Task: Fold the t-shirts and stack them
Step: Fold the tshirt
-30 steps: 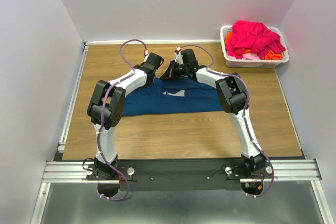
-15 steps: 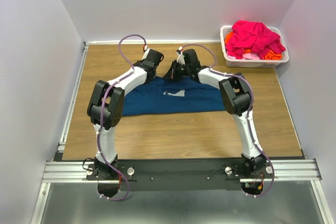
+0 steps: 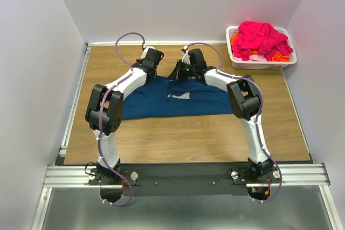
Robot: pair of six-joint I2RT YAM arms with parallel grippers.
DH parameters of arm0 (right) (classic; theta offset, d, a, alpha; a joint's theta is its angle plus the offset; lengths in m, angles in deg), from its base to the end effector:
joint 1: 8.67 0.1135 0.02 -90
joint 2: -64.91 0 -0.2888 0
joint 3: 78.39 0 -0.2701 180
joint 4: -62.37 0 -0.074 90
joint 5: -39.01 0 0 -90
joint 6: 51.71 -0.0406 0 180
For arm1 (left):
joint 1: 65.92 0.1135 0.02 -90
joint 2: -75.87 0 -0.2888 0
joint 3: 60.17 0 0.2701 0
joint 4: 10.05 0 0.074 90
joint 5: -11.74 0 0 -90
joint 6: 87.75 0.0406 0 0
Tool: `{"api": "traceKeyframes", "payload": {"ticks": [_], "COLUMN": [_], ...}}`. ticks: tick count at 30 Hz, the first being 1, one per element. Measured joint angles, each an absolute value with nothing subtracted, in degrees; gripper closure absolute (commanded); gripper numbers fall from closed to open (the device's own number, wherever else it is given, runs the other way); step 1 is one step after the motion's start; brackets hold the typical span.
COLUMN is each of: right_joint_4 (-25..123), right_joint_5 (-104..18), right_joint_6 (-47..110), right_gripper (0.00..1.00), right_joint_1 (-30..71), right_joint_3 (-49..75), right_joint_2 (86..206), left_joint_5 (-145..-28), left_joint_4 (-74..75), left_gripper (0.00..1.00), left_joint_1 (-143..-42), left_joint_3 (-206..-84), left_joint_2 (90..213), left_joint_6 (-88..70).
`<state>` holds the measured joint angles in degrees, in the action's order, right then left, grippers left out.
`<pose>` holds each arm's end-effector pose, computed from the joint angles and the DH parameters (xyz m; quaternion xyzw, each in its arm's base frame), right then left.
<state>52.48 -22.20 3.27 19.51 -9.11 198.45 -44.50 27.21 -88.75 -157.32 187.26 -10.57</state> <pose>0.4845 0.2817 0.1589 -0.0683 0.8556 0.4291 0.2812 0.4274 -0.1554 0.2316 -0.0166 0.9083 0.1644 0.3843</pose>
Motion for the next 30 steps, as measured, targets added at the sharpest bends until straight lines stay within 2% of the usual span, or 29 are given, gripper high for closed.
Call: {"api": "traceKeyframes", "payload": {"ticks": [30], "right_joint_4": [52.41], "right_joint_5": [-24.25], "right_joint_6": [7.53], "right_gripper": [0.97], "right_joint_1": [20.17], "right_joint_3": [-2.18], "right_joint_2": [191.35], "left_joint_5": [-49.2], "left_joint_4": [21.11], "left_gripper": [1.0], "left_joint_1": [-87.98], "left_joint_3": [-153.45], "left_joint_2": [184.81], "left_joint_6": [-8.27]}}
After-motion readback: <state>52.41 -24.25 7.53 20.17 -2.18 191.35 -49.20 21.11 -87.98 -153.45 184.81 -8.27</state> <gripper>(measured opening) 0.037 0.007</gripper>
